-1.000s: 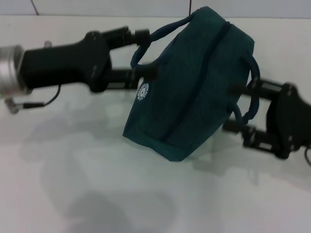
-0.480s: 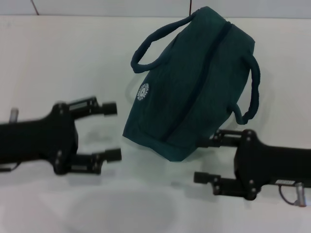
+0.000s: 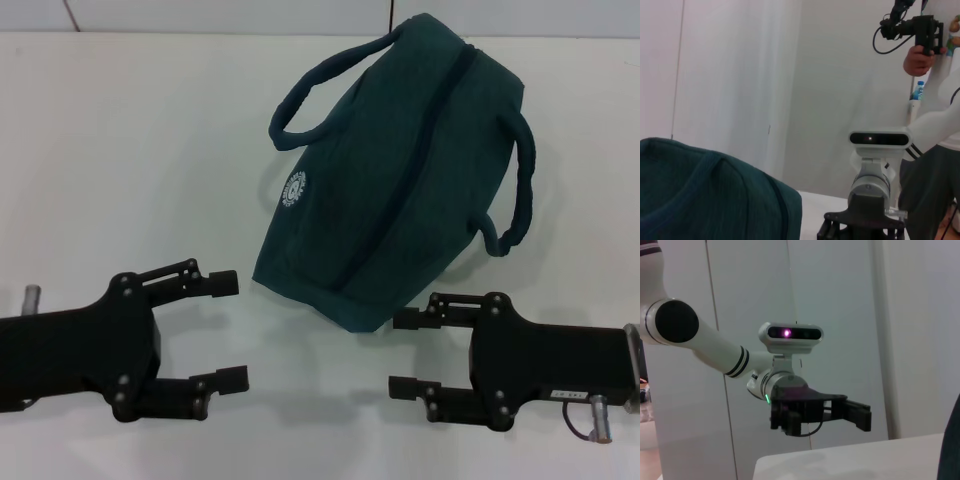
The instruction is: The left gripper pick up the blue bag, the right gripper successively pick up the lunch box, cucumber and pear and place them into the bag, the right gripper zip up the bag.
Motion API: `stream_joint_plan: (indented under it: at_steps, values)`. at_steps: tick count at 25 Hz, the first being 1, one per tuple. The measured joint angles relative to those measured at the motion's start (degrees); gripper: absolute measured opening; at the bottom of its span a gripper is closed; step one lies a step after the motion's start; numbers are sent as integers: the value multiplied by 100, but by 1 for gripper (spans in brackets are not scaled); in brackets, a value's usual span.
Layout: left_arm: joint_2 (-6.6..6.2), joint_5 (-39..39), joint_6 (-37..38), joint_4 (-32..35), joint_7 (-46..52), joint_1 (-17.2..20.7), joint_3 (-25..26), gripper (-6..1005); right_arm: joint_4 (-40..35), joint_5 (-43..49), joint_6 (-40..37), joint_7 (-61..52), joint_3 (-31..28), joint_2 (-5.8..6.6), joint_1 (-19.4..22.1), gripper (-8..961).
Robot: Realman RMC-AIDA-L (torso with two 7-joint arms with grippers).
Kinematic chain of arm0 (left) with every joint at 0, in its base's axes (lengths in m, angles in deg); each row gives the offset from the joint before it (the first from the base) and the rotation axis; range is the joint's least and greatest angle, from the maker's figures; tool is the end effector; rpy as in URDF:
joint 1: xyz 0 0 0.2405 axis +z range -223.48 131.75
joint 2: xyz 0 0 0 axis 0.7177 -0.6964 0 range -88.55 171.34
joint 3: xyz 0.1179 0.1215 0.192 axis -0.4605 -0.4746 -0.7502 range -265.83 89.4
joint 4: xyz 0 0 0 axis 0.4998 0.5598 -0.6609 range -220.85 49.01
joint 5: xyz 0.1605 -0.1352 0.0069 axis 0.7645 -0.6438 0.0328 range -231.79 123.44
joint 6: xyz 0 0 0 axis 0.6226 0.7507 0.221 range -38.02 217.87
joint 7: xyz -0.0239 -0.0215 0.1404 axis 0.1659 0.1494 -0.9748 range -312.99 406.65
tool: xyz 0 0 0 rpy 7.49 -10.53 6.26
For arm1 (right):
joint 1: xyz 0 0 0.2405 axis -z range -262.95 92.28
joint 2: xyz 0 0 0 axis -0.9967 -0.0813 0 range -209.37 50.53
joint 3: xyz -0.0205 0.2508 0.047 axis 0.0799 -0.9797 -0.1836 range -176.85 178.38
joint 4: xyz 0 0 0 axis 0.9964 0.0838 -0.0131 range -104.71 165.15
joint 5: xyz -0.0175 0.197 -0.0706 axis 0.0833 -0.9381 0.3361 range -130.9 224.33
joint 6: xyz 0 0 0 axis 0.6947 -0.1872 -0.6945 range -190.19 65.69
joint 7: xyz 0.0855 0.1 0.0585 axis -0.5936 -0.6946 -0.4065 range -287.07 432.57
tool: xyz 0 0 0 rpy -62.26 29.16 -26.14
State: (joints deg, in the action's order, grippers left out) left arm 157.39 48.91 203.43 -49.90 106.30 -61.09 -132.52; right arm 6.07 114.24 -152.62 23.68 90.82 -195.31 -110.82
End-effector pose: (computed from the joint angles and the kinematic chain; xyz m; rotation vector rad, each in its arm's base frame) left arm -0.2899 0.2217 0.0280 -2.7884 -0.2768 -1.0834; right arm 0.2337 0.2616 -0.0646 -2.8952 0.1058 1.0645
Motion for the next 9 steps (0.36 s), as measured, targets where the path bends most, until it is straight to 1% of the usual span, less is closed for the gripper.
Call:
stream_joint_plan:
  at_steps: [4, 9]
  values:
    - [65, 173, -35, -54, -119, 22, 24, 879, -26, -2, -8, 6, -15, 12, -1, 609]
    - [77, 230, -188, -254, -168, -22, 11, 879, -36, -2, -21, 30, -31, 20, -3, 609]
